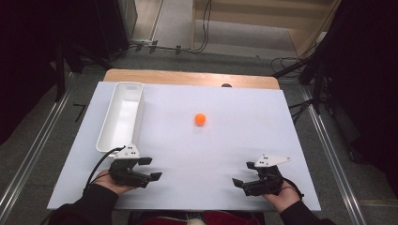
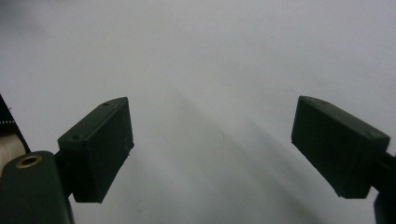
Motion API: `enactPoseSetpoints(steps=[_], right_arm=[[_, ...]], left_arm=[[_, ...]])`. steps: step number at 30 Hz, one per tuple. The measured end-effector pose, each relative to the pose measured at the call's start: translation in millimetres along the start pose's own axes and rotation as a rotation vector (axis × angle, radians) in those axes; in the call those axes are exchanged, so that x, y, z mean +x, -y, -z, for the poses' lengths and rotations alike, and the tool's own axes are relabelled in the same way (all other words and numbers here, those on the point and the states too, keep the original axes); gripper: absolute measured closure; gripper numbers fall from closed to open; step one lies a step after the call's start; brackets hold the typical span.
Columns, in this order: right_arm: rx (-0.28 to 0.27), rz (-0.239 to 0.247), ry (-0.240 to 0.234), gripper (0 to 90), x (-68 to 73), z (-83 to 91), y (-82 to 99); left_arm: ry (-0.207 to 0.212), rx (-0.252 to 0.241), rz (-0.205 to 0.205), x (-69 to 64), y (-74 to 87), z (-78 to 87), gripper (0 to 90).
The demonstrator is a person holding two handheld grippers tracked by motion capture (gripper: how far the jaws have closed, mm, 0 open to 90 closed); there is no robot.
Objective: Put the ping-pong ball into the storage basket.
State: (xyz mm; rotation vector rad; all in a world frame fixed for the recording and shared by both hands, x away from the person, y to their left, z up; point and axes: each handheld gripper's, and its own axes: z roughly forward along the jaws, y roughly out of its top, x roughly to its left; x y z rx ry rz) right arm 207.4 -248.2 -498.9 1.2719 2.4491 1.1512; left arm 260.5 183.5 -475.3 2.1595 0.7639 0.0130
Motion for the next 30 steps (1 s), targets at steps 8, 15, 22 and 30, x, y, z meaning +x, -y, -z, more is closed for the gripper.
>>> enactPoseSetpoints(steps=[8,15,22,30], right_arm=[[0.005,0.016,0.006,11.5,7.0,1.7,0.7],[0.013,0.012,0.01,11.5,5.4,1.4,2.3],[0.013,0.006,0.013,11.5,5.5,2.9,3.9],[0.014,0.005,0.009,11.5,4.8,2.9,4.5]], left_arm=[[-0.007,-0.026,-0.039,-14.8,-8.6,-10.0,28.8],[-0.034,-0.036,-0.058,-17.2,-14.3,-14.6,25.7],[-0.05,0.011,-0.076,-20.1,-19.0,-22.8,18.8],[-0.02,-0.037,-0.089,-28.3,-26.6,-26.4,10.5]])
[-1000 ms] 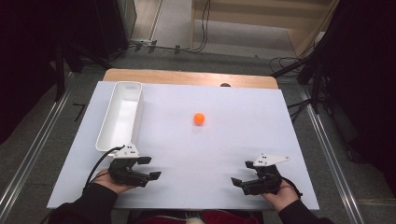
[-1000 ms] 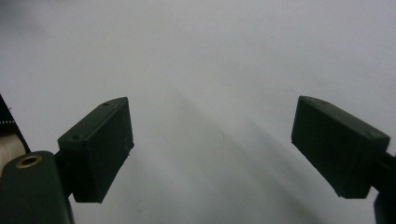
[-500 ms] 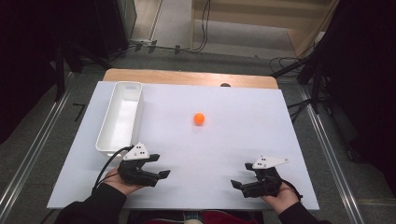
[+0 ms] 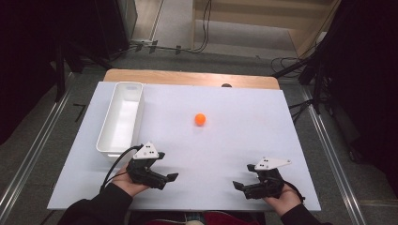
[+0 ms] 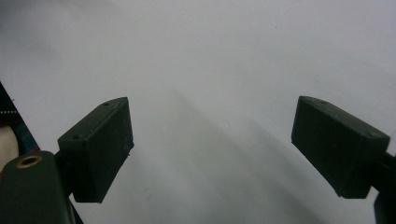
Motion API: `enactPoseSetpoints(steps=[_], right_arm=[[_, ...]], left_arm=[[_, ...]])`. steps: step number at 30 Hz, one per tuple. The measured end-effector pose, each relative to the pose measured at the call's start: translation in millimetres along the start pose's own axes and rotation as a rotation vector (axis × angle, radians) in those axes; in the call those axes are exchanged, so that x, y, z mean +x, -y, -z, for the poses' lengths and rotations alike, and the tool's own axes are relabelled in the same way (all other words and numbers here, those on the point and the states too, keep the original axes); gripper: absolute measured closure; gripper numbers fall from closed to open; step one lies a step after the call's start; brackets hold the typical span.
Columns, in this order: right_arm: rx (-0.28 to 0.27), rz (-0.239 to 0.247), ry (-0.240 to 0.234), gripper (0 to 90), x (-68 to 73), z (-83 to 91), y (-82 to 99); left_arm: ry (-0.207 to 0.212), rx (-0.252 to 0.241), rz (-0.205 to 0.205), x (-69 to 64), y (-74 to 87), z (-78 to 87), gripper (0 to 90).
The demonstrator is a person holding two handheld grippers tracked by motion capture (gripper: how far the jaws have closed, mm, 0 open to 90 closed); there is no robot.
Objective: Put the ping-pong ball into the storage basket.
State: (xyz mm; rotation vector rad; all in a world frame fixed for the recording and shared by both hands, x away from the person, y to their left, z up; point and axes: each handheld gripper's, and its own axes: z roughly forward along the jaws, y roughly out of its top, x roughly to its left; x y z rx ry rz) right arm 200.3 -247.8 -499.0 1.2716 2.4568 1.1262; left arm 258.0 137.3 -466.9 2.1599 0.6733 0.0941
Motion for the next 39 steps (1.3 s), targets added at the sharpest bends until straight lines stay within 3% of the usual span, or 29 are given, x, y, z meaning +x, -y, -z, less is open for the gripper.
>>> enactPoseSetpoints(steps=[2,4,15,23,39], right_arm=[[-0.001,-0.009,-0.001,11.5,0.7,0.6,0.6],[-0.003,-0.007,0.003,11.5,0.0,1.0,0.9],[-0.003,-0.008,0.005,11.5,-0.5,1.5,1.0],[-0.005,-0.009,0.007,11.5,-0.2,1.4,1.1],[-0.004,-0.001,0.004,11.5,-0.9,1.2,-0.3]], left_arm=[[-0.003,-0.017,0.001,-1.0,-2.7,-0.4,8.7],[0.004,0.002,0.019,0.3,-5.3,-3.9,0.0],[-0.006,0.0,0.033,2.5,-13.8,-13.4,0.0],[-0.062,-0.013,0.038,4.5,-19.2,-16.7,0.0],[-0.1,-0.017,0.027,6.9,-34.4,-31.8,0.0]])
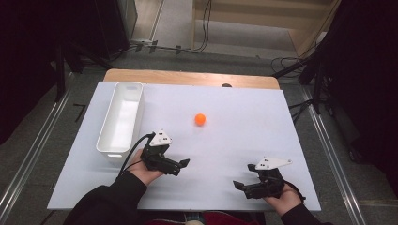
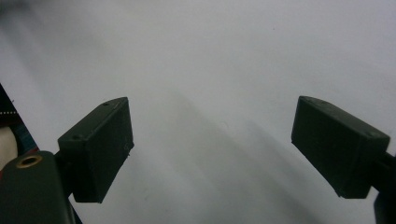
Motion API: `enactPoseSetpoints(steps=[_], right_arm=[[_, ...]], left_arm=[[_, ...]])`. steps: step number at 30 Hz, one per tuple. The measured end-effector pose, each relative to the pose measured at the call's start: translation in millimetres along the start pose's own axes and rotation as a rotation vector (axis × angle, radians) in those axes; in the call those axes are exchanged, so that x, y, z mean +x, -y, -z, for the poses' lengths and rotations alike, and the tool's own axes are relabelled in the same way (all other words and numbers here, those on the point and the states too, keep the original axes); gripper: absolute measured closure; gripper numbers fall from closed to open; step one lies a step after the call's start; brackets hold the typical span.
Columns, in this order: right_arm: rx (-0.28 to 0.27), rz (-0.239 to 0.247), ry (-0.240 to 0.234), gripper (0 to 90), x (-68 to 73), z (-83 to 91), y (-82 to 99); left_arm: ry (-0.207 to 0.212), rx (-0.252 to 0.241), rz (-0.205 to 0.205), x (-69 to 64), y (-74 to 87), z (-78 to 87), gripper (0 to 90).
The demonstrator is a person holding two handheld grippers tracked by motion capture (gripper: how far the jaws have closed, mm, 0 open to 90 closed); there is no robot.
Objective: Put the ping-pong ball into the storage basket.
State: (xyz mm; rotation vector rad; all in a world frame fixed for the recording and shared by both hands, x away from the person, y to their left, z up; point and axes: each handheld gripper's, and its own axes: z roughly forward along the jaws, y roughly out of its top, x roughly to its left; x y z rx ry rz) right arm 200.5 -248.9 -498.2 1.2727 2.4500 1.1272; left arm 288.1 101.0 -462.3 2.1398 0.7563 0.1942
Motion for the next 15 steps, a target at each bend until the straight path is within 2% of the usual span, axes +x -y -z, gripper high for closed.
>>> enactPoseSetpoints(steps=[15], right_arm=[[-0.008,0.015,-0.009,11.5,0.3,-2.9,-4.0]], left_arm=[[-0.004,-0.007,0.012,0.6,-13.8,-14.5,0.0]])
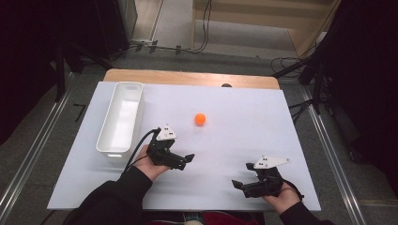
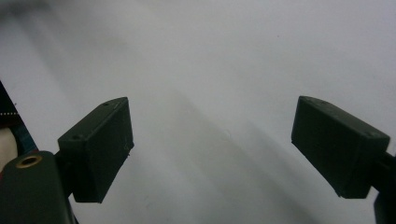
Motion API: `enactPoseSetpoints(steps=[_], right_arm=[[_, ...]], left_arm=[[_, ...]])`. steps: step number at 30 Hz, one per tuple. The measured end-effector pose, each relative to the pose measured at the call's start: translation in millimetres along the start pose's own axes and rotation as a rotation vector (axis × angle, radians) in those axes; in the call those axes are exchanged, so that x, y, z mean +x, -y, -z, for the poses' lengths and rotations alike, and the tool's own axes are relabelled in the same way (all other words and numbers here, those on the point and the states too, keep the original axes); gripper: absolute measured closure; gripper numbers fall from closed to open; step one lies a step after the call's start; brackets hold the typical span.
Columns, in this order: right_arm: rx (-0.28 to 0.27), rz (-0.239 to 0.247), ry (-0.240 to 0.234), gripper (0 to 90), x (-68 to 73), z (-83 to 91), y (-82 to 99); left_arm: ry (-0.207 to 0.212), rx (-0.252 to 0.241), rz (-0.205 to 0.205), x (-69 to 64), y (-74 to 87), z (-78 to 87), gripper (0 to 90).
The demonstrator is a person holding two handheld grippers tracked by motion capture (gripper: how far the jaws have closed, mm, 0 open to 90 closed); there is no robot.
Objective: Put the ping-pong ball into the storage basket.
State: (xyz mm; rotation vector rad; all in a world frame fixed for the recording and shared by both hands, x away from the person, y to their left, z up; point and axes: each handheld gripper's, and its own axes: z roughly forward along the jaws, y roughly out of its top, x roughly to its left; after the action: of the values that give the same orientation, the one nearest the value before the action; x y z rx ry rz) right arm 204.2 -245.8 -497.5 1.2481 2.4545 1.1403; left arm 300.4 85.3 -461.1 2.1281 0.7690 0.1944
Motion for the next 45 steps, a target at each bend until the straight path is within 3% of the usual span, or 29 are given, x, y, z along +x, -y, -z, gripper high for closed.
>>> enactPoseSetpoints(steps=[9,25,29,45], right_arm=[[0.001,-0.005,0.001,11.5,0.6,-0.4,-1.3],[-0.006,-0.002,0.002,11.5,-0.3,0.0,-1.5],[0.004,-0.007,0.002,11.5,0.2,-0.3,-1.5],[-0.014,0.008,-0.002,11.5,0.2,-0.1,-1.8]], left_arm=[[0.002,0.011,-0.02,-0.3,-7.1,-7.8,0.0],[-0.001,0.014,-0.005,5.2,-19.1,-19.9,0.0],[-0.018,0.016,-0.02,6.5,-23.7,-21.5,0.0],[-0.005,0.024,-0.035,10.8,-37.0,-33.0,0.0]])
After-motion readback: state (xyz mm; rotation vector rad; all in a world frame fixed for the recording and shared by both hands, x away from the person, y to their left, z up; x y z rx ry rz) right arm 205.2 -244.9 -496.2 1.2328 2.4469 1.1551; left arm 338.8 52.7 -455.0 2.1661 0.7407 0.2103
